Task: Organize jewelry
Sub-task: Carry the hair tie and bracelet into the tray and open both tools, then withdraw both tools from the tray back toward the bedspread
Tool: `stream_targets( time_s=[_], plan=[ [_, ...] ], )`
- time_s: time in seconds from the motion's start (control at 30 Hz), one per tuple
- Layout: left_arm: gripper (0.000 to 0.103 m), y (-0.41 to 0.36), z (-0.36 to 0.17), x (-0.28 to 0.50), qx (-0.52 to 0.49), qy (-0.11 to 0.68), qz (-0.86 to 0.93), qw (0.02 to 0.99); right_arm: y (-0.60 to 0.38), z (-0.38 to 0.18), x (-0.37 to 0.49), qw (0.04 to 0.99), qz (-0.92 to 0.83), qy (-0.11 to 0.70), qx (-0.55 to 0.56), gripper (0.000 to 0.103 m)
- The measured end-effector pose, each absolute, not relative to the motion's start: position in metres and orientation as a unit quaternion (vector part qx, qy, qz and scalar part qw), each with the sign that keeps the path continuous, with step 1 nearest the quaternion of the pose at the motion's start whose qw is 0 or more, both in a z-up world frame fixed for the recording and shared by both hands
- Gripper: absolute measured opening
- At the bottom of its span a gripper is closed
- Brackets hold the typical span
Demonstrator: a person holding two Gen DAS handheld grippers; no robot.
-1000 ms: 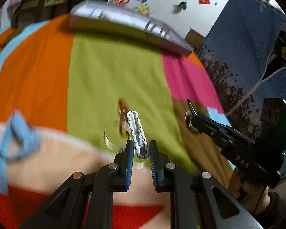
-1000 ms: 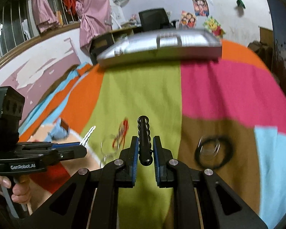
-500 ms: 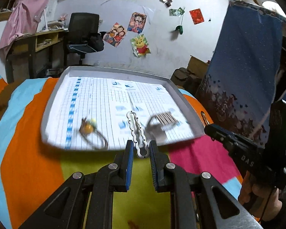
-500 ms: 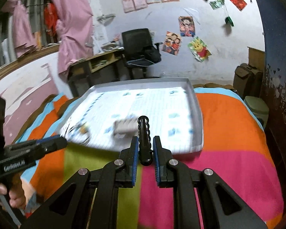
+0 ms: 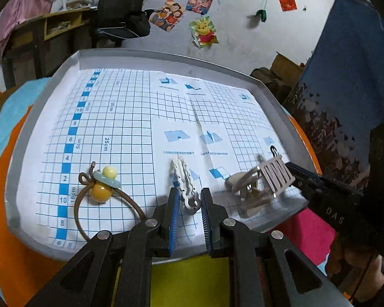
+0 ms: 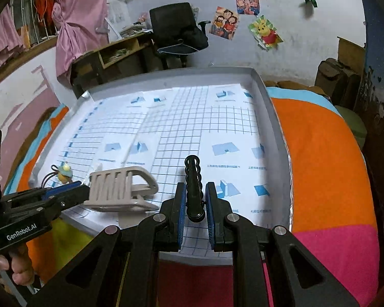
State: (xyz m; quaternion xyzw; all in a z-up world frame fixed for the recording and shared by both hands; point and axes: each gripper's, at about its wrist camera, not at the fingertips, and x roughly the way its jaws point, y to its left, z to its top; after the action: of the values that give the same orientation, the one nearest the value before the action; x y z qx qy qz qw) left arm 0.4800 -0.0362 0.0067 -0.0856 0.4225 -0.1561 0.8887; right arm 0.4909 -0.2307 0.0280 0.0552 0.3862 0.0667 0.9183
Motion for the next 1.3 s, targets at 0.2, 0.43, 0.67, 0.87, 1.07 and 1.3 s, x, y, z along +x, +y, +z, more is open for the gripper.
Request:
stream_targets(
  time_s=[0.2,0.43,0.67,0.87,1.07,1.3],
  plan=[
    [0.021,-0.036,0.007,0.477,-0.089,0.419,-0.145,0.892,-0.236,0.026,0.494,0.916,0.064,0.391,0.061,0.014],
    [0.073,-0.028,0.028,0.442,-0.107,0.364,-0.122,0.917,-0.25,0.051,0.459,0.936,0.063,0.336,0.08,0.036],
    [0.098,-0.017,0.061,0.384,-0.113,0.295,-0.104,0.943,-0.259,0.086,0.394,0.959,0.066,0.263,0.078,0.058],
    [0.103,-0.015,0.09,0.327,-0.083,0.235,-0.085,0.965,-0.263,0.115,0.329,0.974,0.069,0.207,0.063,0.078],
    [0.103,-0.014,0.104,0.267,-0.053,0.189,-0.057,0.979,-0.261,0.137,0.261,0.982,0.074,0.165,0.048,0.091],
    [0.103,-0.009,0.103,0.204,-0.047,0.166,-0.048,0.984,-0.256,0.142,0.195,0.987,0.079,0.137,0.029,0.099]
  ],
)
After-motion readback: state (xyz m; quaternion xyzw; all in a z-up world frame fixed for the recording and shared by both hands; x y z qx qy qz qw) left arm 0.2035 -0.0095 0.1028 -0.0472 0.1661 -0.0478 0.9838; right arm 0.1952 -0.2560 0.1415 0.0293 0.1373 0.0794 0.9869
